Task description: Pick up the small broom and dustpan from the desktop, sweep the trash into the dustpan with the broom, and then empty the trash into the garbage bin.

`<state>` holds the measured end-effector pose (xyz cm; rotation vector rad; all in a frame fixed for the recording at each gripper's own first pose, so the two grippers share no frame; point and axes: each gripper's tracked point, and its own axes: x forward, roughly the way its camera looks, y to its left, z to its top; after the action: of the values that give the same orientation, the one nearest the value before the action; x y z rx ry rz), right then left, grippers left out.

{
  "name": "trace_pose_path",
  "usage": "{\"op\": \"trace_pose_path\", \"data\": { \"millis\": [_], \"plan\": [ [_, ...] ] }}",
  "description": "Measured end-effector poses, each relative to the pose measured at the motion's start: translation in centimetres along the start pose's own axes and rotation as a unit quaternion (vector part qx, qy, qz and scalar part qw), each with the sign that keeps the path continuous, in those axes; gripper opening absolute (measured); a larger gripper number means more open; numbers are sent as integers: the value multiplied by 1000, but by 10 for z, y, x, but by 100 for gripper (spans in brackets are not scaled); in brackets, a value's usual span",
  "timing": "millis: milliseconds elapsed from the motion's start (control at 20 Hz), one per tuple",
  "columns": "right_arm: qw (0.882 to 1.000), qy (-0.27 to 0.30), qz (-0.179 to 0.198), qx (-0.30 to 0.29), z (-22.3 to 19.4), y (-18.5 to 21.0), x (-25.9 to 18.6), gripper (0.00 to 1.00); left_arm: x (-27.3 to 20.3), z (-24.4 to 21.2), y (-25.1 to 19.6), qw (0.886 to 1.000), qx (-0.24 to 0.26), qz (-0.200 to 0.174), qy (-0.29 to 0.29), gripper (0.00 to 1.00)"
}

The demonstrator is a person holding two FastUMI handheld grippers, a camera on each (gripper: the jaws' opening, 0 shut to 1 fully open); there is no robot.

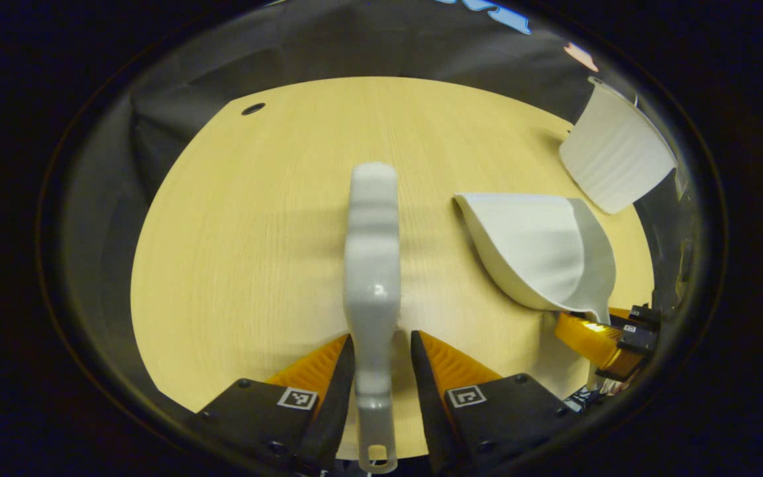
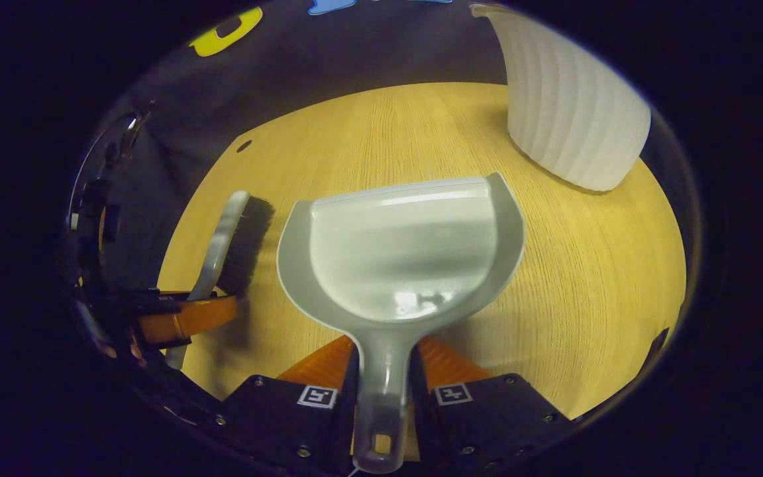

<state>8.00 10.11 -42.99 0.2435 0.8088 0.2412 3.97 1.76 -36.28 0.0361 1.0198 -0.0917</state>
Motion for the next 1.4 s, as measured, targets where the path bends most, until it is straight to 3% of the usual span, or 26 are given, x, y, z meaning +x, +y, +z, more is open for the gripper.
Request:
{"op": "trace_pose_path", "data": {
  "millis": [50, 150, 200, 250, 300, 350, 400, 500, 550, 600, 700, 900, 1150, 1250, 1400],
  "plan": [
    [1000, 0, 3, -4, 1, -1, -2, 40, -1, -1, -2, 1000, -3, 1, -6, 58],
    [1000, -3, 9, -11, 3, -4, -8, 49, -10, 1, -4, 1000, -10, 6, -24, 69],
    [1000, -8, 12, -16, 6, -6, -12, 62, -14, 3, -3, 999, -13, 11, -35, 77],
    [1000, -12, 17, -19, 9, -7, -15, 65, -20, 5, -2, 999, -16, 18, -47, 80],
    [999, -19, 24, -21, 13, -7, -19, 70, -27, 8, 0, 998, -16, 29, -59, 89],
    [999, -27, 27, -28, 16, -8, -21, 77, -34, 12, 2, 996, -15, 37, -75, 94],
    [998, -36, 30, -34, 19, -10, -31, 98, -41, 17, 1, 995, -12, 44, -93, 94],
    [996, -62, 33, -48, 30, -12, -39, 98, -58, 30, -1, 989, -13, 51, -138, 100],
    [995, -82, 29, -58, 39, -15, -46, 98, -68, 38, -4, 985, -15, 50, -164, 98],
    [992, -106, 22, -70, 49, -17, -55, 98, -79, 46, -7, 980, -15, 48, -193, 94],
    [982, -162, 4, -97, 72, -21, -70, 98, -94, 64, -13, 964, -15, 47, -261, 100],
    [949, -282, -27, -136, 121, -23, -112, 98, -125, 94, -35, 927, -26, 38, -372, 100],
    [913, -379, -44, -145, 159, -24, -122, 98, -157, 116, -43, 887, -29, 33, -460, 100],
    [894, -417, -62, -152, 177, -26, -129, 98, -173, 123, -42, 875, -26, 33, -483, 100],
    [875, -454, -79, -148, 192, -27, -143, 98, -200, 130, -36, 862, -29, 32, -505, 99]
  ]
}}
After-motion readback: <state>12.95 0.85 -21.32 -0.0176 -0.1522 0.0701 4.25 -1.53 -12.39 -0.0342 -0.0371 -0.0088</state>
